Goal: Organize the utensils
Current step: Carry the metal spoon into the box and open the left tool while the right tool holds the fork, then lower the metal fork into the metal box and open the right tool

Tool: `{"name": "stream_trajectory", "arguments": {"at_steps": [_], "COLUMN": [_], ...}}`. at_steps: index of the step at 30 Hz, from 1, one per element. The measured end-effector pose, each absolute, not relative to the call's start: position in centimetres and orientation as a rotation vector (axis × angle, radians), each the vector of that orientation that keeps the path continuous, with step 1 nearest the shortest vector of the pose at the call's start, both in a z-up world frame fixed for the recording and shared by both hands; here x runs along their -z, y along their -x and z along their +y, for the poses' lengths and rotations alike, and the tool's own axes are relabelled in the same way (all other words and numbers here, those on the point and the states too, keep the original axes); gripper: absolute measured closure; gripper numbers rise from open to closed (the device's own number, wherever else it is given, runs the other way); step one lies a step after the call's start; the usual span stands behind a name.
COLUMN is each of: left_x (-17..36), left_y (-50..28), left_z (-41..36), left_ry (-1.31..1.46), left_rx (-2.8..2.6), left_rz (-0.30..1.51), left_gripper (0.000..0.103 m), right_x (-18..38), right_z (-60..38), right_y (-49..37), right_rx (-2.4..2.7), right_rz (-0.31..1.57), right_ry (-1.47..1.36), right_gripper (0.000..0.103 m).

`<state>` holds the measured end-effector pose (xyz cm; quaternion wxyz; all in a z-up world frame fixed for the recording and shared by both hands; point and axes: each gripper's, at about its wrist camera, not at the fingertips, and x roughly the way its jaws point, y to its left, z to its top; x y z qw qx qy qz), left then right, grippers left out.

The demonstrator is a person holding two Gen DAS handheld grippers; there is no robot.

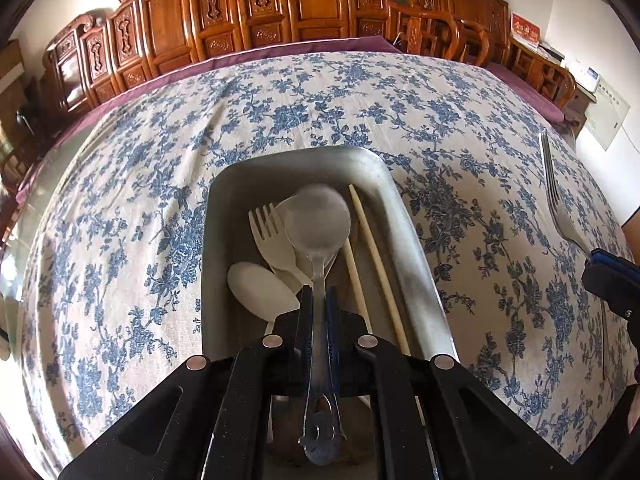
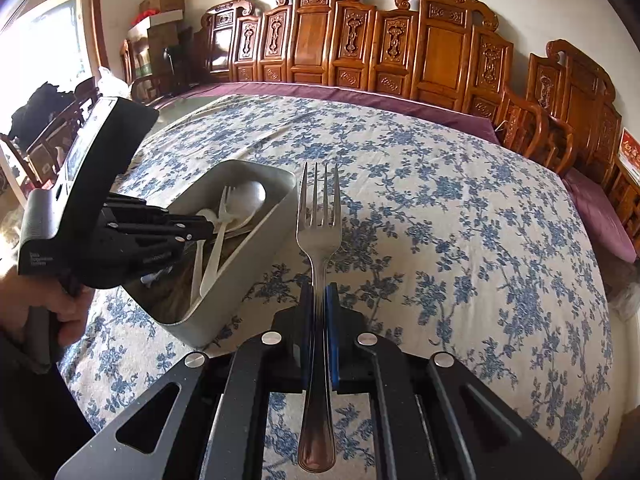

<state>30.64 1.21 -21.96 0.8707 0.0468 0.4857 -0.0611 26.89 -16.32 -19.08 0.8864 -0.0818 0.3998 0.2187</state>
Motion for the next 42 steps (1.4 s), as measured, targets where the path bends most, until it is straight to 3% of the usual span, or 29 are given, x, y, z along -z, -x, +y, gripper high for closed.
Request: {"name": "stream_trajectory", "arguments": {"at_steps": [13, 28, 32, 37, 42], "left_x": [22.6, 19.5, 18.3, 17.7, 17.2], "left_y": [-31.0, -29.1, -28.6, -28.3, -27.4], "left_z": [1.5, 4.1, 5.2, 6.9, 8.7], "left_ry": [-0.075, -0.033, -0.030, -0.019, -0.009], "left_rx": [0.159, 0.147, 0.125, 0.092, 0.047], "left_rz": [1.012, 0.933, 0.902, 0.888, 0.871], "left_gripper": [0.097, 0.097, 0.084, 0.080, 0.063], "right_x": [20.3, 19.2, 18.9, 18.5, 18.1], "right_z": [-14.5, -12.0, -10.7, -8.9, -7.1], "right_y": [-28.1, -28.7, -28.8, -29.0, -29.2], "right_rx": [-0.461, -0.495, -0.520, -0.555, -0.581], "right_rz": [0.860, 0.842, 0.836, 0.834, 0.830], "right_ry": [0.185, 0.178, 0.176, 0.182, 0.182], "right_gripper": [0.095, 0.095, 0.095, 0.095, 0.095]}}
